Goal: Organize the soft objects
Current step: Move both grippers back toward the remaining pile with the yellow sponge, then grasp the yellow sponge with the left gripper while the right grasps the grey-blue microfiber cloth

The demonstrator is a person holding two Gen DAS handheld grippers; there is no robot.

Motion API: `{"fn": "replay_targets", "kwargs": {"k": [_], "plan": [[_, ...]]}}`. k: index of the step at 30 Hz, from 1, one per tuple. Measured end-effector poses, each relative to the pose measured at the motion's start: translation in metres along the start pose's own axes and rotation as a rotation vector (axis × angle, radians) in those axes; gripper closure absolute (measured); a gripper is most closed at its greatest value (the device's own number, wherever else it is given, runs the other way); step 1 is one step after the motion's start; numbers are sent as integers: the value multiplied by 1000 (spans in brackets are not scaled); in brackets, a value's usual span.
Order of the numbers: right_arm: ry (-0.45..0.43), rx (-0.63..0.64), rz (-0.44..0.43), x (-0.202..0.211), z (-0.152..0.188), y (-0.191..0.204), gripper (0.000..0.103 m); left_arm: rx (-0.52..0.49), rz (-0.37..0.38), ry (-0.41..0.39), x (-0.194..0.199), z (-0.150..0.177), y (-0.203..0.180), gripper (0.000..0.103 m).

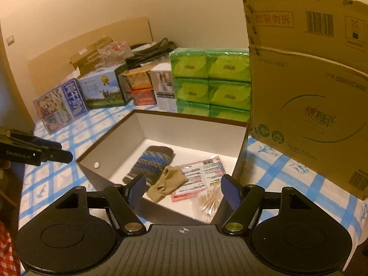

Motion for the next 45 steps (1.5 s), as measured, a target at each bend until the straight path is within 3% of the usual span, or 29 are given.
{"fn": "replay_targets", "kwargs": {"k": [6,17,25,37,45], "plan": [[-48,-30,-11,32,13,11,31,23,31,-26,40,32,2,45],[-27,-53,-30,84,66,37,31,118,1,-12,97,123,12,36],[43,-28,-42,104,123,65,31,172,-41,39,115,190,9,36],[141,38,-61,112,190,101,31,148,-57,67,127,243,-18,36],[274,181,-37,93,239,110,18,100,-74,125,110,272,-33,36]]}}
Point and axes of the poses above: each gripper's, at about its wrist camera, not at the fingertips, and x roughly against the way its jaws point, y to its left, z to its underside, the point moved 8 cm from there along -x, roughly the way its jaws point, and after that the axes turned 7 degrees about -z, right-handed, at the moved point
